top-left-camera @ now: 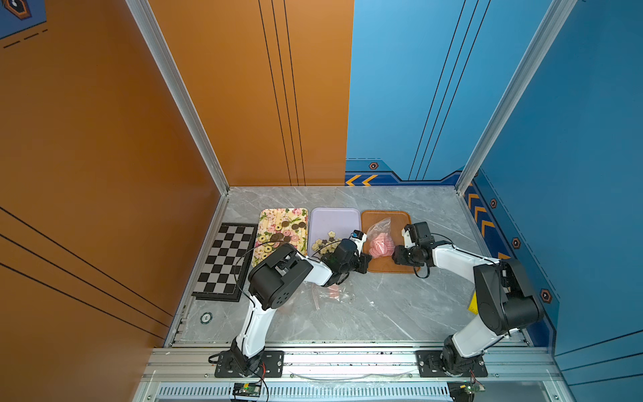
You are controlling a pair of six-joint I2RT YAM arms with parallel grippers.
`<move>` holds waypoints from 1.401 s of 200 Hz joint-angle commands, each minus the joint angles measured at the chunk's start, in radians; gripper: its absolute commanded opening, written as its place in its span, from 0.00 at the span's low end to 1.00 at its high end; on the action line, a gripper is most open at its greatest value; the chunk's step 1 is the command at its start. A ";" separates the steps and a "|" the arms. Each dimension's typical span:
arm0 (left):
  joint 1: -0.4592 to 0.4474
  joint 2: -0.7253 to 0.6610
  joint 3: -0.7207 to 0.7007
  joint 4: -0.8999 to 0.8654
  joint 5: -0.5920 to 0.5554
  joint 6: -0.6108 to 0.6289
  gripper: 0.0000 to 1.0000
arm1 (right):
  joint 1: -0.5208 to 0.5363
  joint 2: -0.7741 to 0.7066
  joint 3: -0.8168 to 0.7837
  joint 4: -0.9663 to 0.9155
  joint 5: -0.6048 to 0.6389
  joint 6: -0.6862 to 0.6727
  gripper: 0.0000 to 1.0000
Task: Pour cookies out of the ziploc bag
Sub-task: 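Pour the cookies out of the ziploc bag onto the tray.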
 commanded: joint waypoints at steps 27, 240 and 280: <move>0.006 0.017 -0.010 -0.043 0.013 0.003 0.00 | 0.009 0.055 0.055 0.023 0.026 0.017 0.48; 0.007 0.024 -0.004 -0.043 0.042 0.008 0.00 | -0.131 0.197 -0.040 0.475 -0.382 0.329 0.15; 0.007 0.024 -0.004 -0.043 0.044 0.008 0.00 | -0.135 0.217 -0.045 0.527 -0.372 0.355 0.14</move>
